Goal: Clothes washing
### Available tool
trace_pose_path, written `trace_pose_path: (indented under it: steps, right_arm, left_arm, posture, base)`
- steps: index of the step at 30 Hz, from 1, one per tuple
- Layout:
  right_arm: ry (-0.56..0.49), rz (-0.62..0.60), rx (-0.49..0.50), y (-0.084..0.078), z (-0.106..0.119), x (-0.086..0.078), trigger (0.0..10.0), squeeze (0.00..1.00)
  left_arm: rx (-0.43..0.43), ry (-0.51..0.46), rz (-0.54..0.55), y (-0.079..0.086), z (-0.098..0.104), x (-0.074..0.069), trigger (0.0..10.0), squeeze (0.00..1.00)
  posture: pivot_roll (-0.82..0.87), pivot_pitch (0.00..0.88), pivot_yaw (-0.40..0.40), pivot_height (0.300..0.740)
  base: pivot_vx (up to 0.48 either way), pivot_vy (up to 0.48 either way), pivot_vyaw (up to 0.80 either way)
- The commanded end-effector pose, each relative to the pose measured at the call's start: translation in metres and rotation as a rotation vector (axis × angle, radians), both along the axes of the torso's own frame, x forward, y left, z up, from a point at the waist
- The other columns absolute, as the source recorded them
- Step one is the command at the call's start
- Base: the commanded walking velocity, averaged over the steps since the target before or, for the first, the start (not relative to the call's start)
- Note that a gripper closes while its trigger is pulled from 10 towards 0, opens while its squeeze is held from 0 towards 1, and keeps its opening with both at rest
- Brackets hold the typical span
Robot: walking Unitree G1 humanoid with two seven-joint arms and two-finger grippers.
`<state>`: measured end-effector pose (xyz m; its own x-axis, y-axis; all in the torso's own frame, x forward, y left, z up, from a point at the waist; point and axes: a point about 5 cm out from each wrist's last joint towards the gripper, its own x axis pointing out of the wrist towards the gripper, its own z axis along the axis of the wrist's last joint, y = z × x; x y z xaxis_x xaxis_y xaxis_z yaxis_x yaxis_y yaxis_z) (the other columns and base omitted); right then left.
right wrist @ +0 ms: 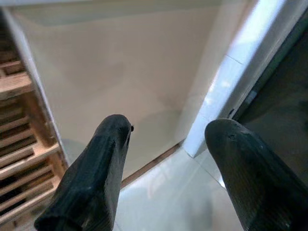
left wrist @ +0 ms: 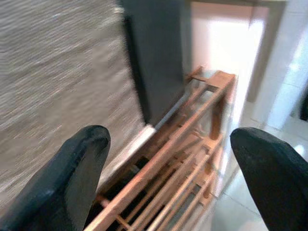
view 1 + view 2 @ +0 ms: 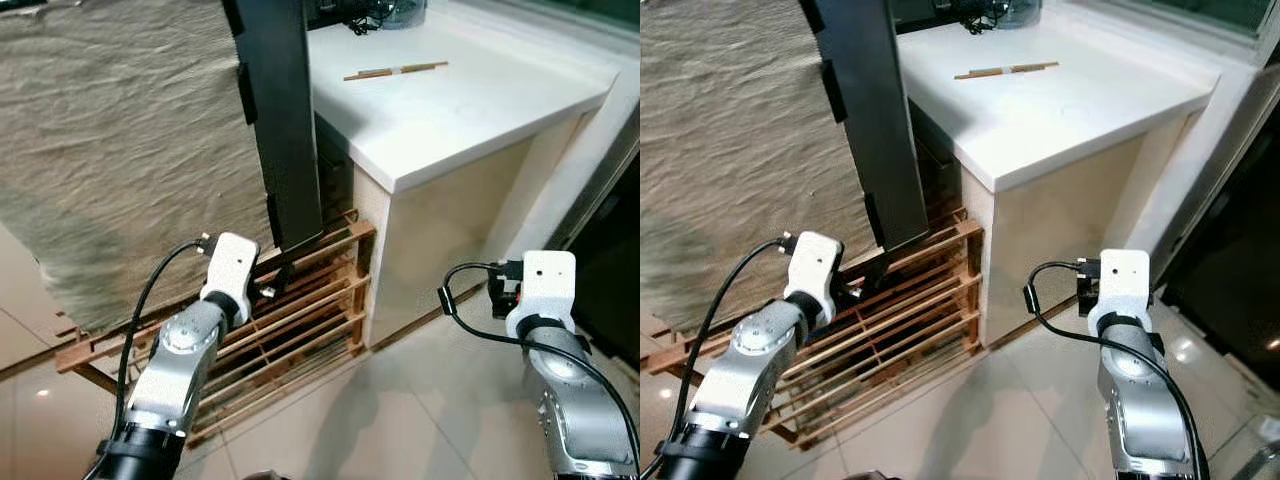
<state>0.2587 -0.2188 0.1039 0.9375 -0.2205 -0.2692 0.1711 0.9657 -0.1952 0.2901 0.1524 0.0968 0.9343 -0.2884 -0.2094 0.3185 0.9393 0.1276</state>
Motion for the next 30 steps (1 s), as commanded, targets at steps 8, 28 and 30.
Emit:
trace_pose_path:
  steps: [8,28,30]
  right_arm:
    - [0.084,-0.02,-0.01,-0.004,-0.01,0.009,10.0,0.0]
    - [0.234,0.044,-0.081,0.002,-0.006,-0.08,10.0,0.0]
    - [0.233,0.043,-0.081,0.002,-0.005,-0.084,10.0,0.0]
  left_arm:
    - [-0.019,-0.053,-0.01,-0.007,0.015,-0.001,10.0,0.0]
    - [0.059,0.103,0.04,0.01,-0.007,-0.091,10.0,0.0]
    - [0.061,0.102,0.048,0.011,-0.006,-0.096,10.0,0.0]
  posture:
    - [0.02,0.0,0.013,0.74]
    - [0.03,0.114,-0.055,0.74]
    - [0.03,0.114,-0.055,0.74]
  base:
    - [0.0,0.0,0.0]
    - [0.0,0.0,0.0]
    - [0.0,0.0,0.0]
